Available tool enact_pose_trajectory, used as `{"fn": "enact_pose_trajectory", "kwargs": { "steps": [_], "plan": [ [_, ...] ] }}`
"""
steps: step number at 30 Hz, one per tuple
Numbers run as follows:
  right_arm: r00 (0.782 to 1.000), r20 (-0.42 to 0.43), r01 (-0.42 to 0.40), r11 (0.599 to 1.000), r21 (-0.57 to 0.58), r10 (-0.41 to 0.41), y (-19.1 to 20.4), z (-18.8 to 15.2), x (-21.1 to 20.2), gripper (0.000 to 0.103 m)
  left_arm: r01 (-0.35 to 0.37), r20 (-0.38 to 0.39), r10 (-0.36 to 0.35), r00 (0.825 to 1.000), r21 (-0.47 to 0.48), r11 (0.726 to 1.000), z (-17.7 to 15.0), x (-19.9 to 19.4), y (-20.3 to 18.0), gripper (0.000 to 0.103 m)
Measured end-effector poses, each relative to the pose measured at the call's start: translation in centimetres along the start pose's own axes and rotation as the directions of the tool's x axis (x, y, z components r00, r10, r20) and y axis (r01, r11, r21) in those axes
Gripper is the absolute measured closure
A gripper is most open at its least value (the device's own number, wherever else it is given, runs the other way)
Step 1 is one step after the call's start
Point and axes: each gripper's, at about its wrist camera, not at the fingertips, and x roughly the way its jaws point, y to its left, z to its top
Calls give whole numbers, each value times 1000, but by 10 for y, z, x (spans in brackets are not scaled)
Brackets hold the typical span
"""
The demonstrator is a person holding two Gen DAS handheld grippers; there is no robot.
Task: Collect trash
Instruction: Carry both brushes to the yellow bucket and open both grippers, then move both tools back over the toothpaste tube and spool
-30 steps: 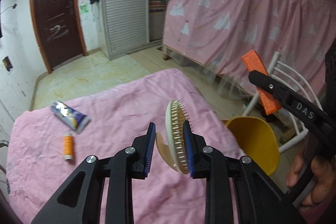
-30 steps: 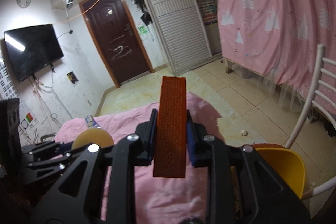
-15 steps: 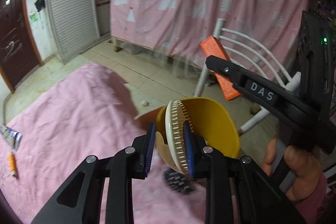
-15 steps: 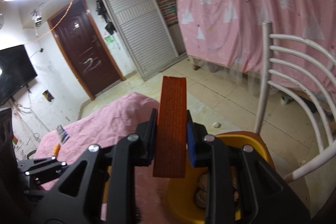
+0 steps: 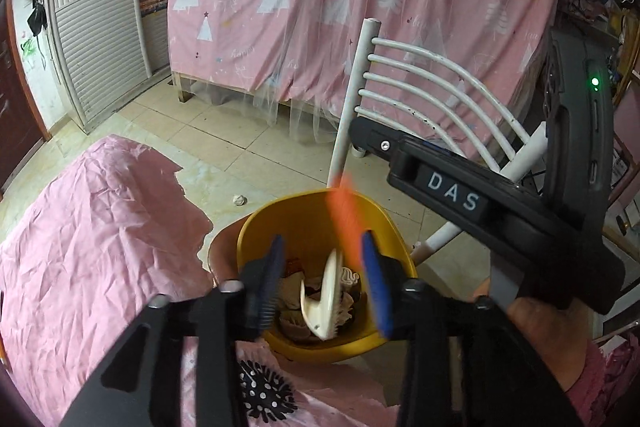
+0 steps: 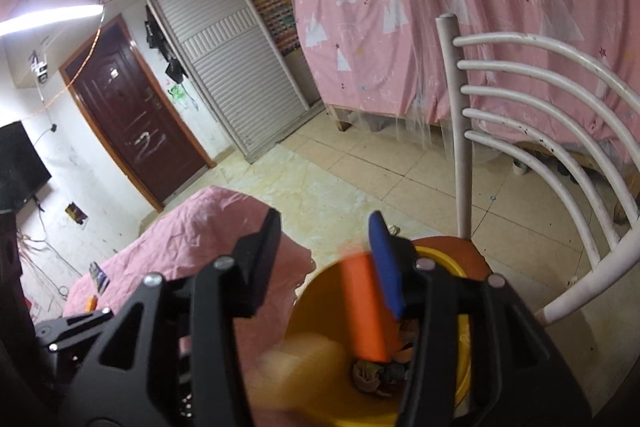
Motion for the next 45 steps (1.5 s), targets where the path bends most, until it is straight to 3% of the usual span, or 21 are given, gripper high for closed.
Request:
{"fn": "enact_pose_trajectory", "kwargs": {
  "steps": [12,27,33,45],
  "plan": [
    [999,-31,-19,999,-28,18,18,-1,12,59,-55,22,56,998,-46,997,-2,-13,30,61],
    [994,-75,-97,980,-176,84,113,-1,32,59,-158,78,173,982,-167,973,-17,-59,98,61],
    [986,-117,-149,958,-247,123,164,-6,48,59,-217,93,244,965,-238,947,-31,-82,135,61],
    [958,-217,-258,898,-356,189,257,-30,79,59,-349,55,394,917,-362,864,-66,-126,215,61]
  ]
}}
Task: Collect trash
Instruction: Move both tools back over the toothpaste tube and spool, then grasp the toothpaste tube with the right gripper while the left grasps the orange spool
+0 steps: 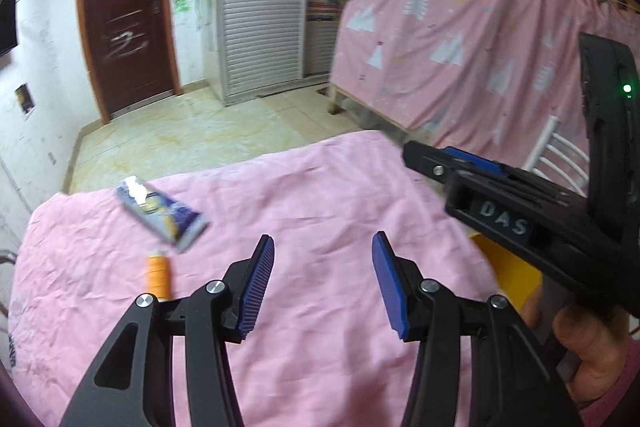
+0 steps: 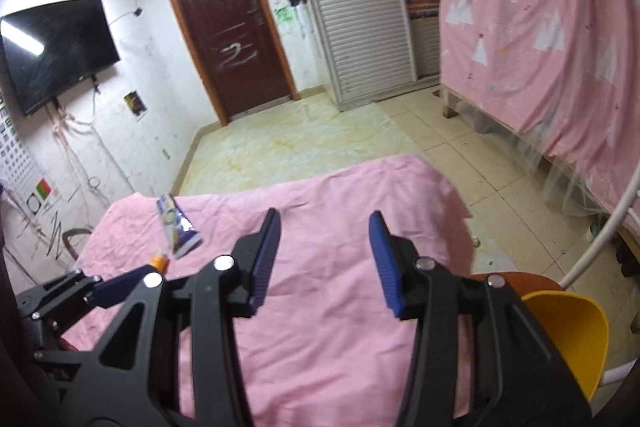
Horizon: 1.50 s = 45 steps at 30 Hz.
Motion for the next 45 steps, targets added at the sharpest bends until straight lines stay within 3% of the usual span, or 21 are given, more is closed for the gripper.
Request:
{"fn": "enact_pose_trajectory", "kwargs": {
  "steps": [9,15,20,25,27,31,45],
  "plan": [
    [998,-45,-35,997,-75,32,48,4,25,59,-143,-77,136,988,-96,985,-14,16,71,61],
    [996,-76,-63,987,-147,52,83,7,41,59,-184,-132,166,977,-143,972,-22,27,103,61],
    [993,-96,-89,978,-189,71,108,13,55,59,-187,-159,161,974,-158,970,-28,36,114,63],
    [989,-127,-104,971,-217,78,129,15,73,57,-168,-182,139,974,-156,973,-32,45,120,80],
    [988,-136,-109,968,-227,79,135,15,80,46,-165,-176,137,975,-155,974,-32,45,122,84],
    [983,-165,-117,963,-242,77,145,12,95,46,-154,-172,123,977,-179,972,-31,45,130,96],
    [964,-255,-157,929,-335,71,184,-1,142,46,-99,-103,67,992,-349,932,-47,7,192,97]
  ]
}}
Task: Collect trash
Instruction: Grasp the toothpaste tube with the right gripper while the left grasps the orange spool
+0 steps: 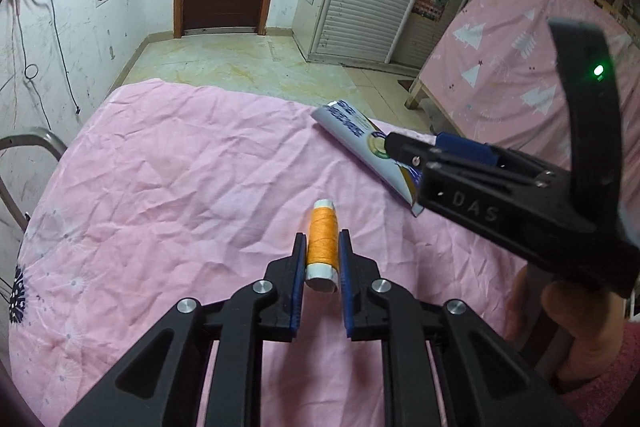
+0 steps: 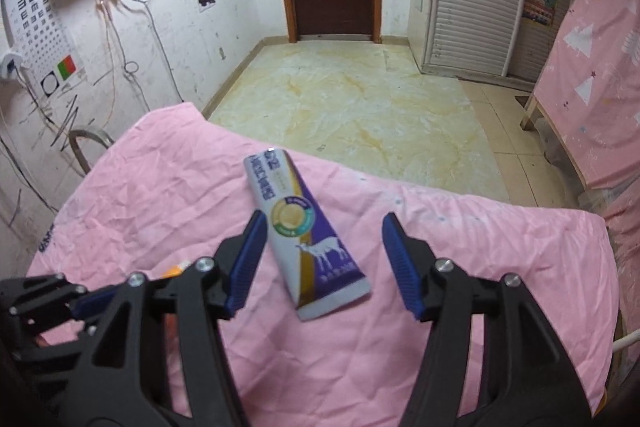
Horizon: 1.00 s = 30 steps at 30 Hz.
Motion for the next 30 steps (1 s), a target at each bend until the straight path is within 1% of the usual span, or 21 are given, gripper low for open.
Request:
{"fn": "enact_pose_trajectory", "kwargs": {
  "steps": [6,13,15,16,18,19,20,23,27,30],
  "plan": [
    [999,-40,12,998,-58,-14,14,1,21,46,9,22,-9,1000,-27,1000,-3,-10,13,97],
    [998,-51,23,995,-95,-28,23,-3,29,46,14,32,-13,999,-37,999,-6,-18,16,97],
    [998,-57,27,994,-107,-33,27,-5,32,59,14,33,-13,999,-34,999,-7,-20,16,97],
    [998,-63,24,994,-109,-31,28,-6,33,60,14,33,-13,999,-31,999,-6,-19,16,97],
    [998,-59,26,993,-117,-33,29,-7,31,68,11,33,-10,999,-29,1000,-6,-19,15,97],
    [998,-57,29,992,-120,-36,29,-7,29,69,7,34,-6,999,-29,1000,-5,-19,16,97],
    [998,-51,26,993,-119,-32,29,-8,27,71,1,34,0,999,-29,1000,-5,-19,16,97],
    [1000,-11,15,994,-106,-17,28,-8,11,73,-13,39,14,999,-33,999,-3,-21,17,97],
    [998,66,-9,999,-52,13,17,-8,-24,73,-42,42,44,998,-40,998,0,-22,22,97],
    [993,112,-34,999,-8,35,3,-12,-50,73,-44,24,45,999,-30,999,2,-20,23,97]
  ]
}}
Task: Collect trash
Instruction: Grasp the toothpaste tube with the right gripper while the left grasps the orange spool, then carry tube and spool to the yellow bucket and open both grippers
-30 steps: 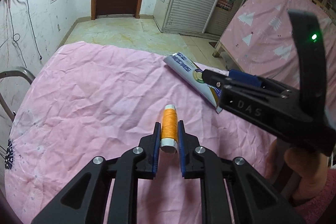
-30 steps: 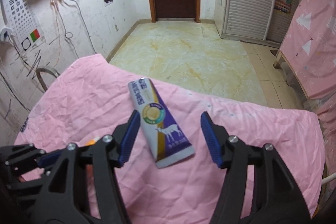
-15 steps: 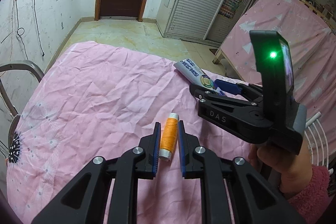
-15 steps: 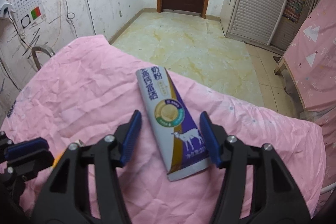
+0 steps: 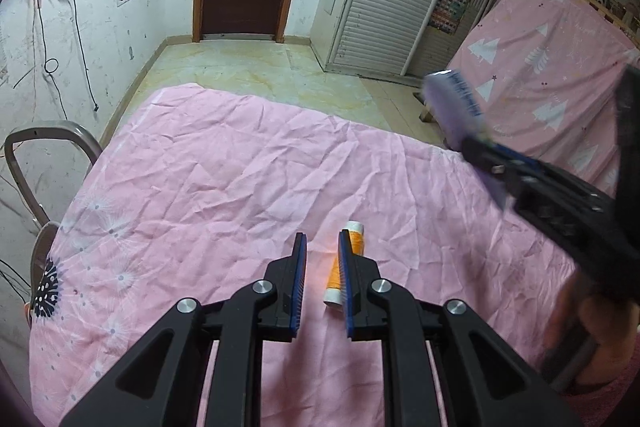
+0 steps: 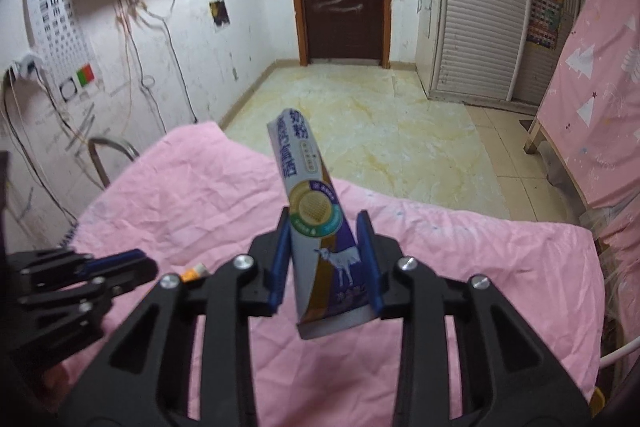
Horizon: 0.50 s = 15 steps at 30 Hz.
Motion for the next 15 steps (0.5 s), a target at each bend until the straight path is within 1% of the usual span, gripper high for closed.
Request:
{"fn": "enact_pose_trajectory", "kwargs": {
  "steps": [6,11,13,15],
  "plan": [
    [995,95,-12,999,51,8,-20,-9,-54,73,-8,-47,9,999,36,999,-2,15,-8,97],
    [987,159,-21,995,94,5,-36,-21,-91,73,-29,-44,31,999,63,998,-4,20,-17,95],
    [985,170,-20,994,108,2,-41,-25,-100,73,-51,-49,54,997,76,996,-5,22,-20,87],
    [983,182,-19,992,127,-4,-49,-30,-109,72,-72,-51,76,996,85,994,-6,24,-21,58]
  ]
}}
